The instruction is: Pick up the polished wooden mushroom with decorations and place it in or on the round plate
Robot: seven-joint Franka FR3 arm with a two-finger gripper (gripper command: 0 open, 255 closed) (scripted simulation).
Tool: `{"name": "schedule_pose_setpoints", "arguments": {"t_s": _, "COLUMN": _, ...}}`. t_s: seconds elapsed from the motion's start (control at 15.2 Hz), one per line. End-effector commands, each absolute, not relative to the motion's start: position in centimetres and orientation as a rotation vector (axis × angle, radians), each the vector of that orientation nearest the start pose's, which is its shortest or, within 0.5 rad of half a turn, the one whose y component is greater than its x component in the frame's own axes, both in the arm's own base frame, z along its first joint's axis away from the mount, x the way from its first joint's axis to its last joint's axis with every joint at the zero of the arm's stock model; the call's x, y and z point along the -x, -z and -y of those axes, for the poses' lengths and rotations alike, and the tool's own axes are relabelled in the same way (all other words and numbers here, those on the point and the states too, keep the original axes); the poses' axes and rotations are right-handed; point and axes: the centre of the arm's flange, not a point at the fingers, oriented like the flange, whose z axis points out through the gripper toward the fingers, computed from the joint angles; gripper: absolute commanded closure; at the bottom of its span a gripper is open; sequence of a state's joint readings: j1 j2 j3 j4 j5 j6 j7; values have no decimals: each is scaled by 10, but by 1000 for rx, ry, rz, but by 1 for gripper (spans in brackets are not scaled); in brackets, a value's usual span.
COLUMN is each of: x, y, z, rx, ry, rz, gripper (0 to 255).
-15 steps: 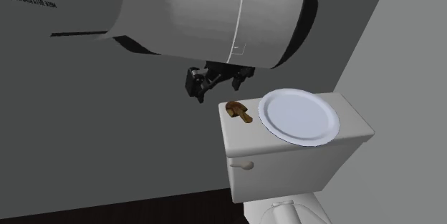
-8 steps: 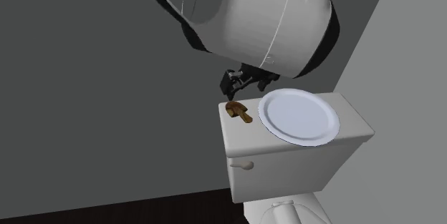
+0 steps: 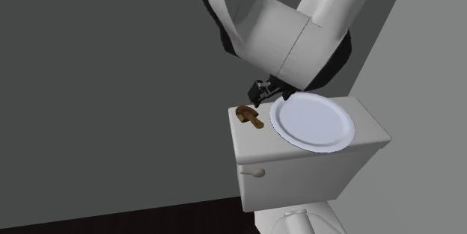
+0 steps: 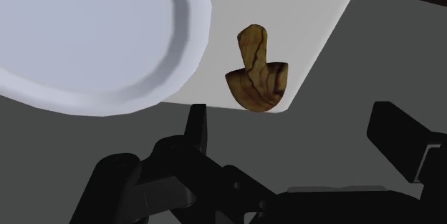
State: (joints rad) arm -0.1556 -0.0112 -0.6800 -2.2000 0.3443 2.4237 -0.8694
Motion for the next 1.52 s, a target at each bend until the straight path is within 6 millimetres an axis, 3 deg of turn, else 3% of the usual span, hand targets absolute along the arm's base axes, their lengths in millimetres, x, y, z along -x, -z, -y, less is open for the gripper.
{"name": "schedule_pose_setpoints", "arguments": {"t_s": 0.0, "x": -372, "y": -399, "z": 408, "rx": 3078, "ry": 545, "rz": -312, "gripper": 0}}
{"name": "schedule_pose_setpoints", "arguments": {"t_s": 0.2, "x": -377, "y": -386, "z": 409, "rx": 3078, "ry": 545, "rz": -312, "gripper": 0}}
{"name": "schedule_pose_setpoints", "arguments": {"t_s": 0.66, "x": -377, "y": -387, "z": 409, "rx": 3078, "ry": 545, "rz": -312, "gripper": 0}}
{"name": "schedule_pose_setpoints", "arguments": {"t_s": 0.73, "x": -377, "y": -387, "z": 409, "rx": 3078, "ry": 545, "rz": -312, "gripper": 255}}
{"name": "schedule_pose_setpoints", "arguments": {"t_s": 1.32, "x": -377, "y": -387, "z": 409, "rx": 3078, "ry": 545, "rz": -312, "gripper": 255}}
{"name": "schedule_pose_setpoints", "arguments": {"t_s": 1.39, "x": -377, "y": -387, "z": 409, "rx": 3078, "ry": 545, "rz": -312, "gripper": 0}}
{"name": "schedule_pose_setpoints", "arguments": {"t_s": 1.45, "x": -394, "y": -380, "z": 410, "rx": 3099, "ry": 472, "rz": -279, "gripper": 0}}
